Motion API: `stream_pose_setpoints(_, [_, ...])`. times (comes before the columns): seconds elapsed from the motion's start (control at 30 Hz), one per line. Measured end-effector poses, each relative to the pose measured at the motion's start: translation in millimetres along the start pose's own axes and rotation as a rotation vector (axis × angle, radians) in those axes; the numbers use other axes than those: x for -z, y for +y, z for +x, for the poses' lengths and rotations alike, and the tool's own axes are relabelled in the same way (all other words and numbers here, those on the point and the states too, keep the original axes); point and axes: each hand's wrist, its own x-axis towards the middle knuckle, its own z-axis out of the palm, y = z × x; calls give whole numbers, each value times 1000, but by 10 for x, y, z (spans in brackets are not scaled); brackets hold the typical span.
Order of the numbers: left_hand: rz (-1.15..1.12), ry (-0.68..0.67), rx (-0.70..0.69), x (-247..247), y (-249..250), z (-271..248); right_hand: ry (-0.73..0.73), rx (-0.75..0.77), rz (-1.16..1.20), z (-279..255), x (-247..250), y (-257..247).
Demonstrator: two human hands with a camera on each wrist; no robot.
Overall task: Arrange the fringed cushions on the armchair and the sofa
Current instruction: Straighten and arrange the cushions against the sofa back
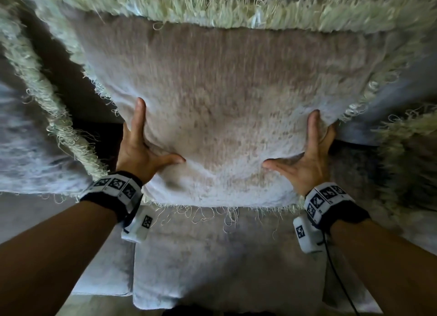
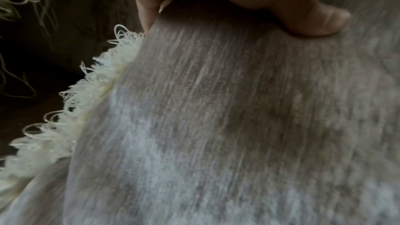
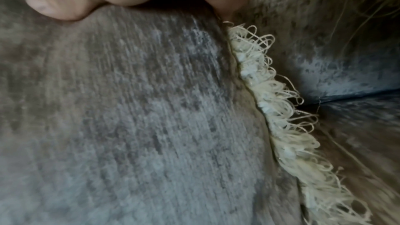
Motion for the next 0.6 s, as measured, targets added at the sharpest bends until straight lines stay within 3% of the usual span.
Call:
stream_pose_setpoints(0.27, [-93, 51, -14, 14, 252, -404, 28, 53, 9, -387, 317, -300])
stream_pose_setpoints(0.4, [-232, 149, 102, -21, 428, -738, 108, 288, -118, -436, 675, -510])
stream_pose_setpoints(0.5, [-313, 260, 190, -145, 592, -966, 121, 468, -208, -344, 1012, -828])
stream_pose_setpoints(0.6, [-357, 288, 303, -277, 786, -1080, 91, 637, -319, -193, 1301, -1155])
